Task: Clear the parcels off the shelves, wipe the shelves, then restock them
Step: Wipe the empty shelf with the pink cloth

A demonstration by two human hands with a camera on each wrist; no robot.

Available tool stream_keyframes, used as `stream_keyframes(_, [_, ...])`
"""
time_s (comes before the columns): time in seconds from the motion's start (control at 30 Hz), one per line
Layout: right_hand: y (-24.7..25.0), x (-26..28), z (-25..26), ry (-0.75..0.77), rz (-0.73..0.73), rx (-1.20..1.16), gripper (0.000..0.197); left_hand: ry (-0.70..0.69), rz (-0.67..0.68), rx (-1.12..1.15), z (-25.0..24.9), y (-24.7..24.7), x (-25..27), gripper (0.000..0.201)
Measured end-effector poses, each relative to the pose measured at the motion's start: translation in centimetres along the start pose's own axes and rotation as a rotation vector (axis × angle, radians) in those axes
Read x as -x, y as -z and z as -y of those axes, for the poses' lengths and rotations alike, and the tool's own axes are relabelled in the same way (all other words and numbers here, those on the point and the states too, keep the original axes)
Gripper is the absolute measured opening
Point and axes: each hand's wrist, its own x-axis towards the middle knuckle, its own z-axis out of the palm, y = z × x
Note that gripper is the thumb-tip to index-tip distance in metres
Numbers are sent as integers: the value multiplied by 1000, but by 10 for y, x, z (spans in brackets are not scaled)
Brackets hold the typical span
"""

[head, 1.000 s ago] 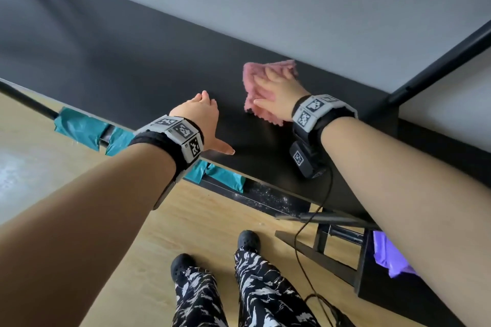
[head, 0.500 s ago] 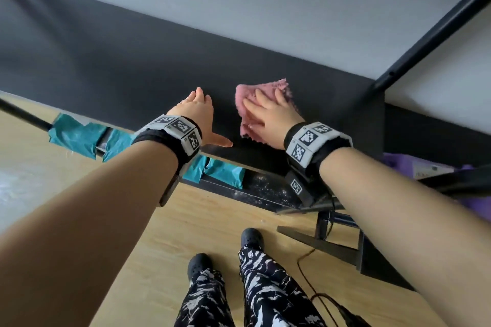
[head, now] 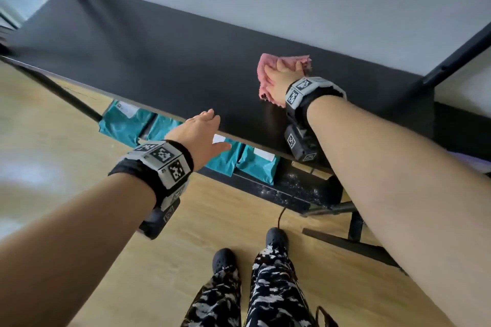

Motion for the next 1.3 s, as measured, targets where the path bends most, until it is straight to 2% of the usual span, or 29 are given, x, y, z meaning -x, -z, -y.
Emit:
stream_keyframes(0.07, [2,14,28,130,42,69,59,23,-4,6,3,1,1,62])
stream_keyframes(0.13, [-5,43,48,242,21,115,51,30,-11,4,2,3,-3,64])
stream_keyframes(0.3, [-37,123,20,243,-52,117,53,4,-11,-4,-19,6,-18,64])
stream_keyframes(0.43, [-44,159,-27,43,-51,9,61,-77,29,-47,-48,5,-27,61])
stream_keyframes(0.53, [-47,182,-62,-213,-76,-103,57,-160,51,-58,-72,2,-29,62])
stream_keyframes(0.63, [-52,199,-63,-432,-101,-177,55,-239,49,-76,-97,-2,-30,62])
stream_keyframes(0.73, [-55,204,-52,-486,-71,-191,57,-313,53,-115,-118,-7,-36,65])
stream_keyframes(0.9, [-45,189,-77,-632,-75,-254,63,-375,73,-201,-142,-12,-55,78])
stream_keyframes(1.07, [-35,164,-110,-814,-123,-293,64,-326,102,-339,-151,-8,-80,100])
stream_keyframes(1.3, [-14,137,-131,-803,-75,-284,61,-328,135,-502,-155,-3,-93,111])
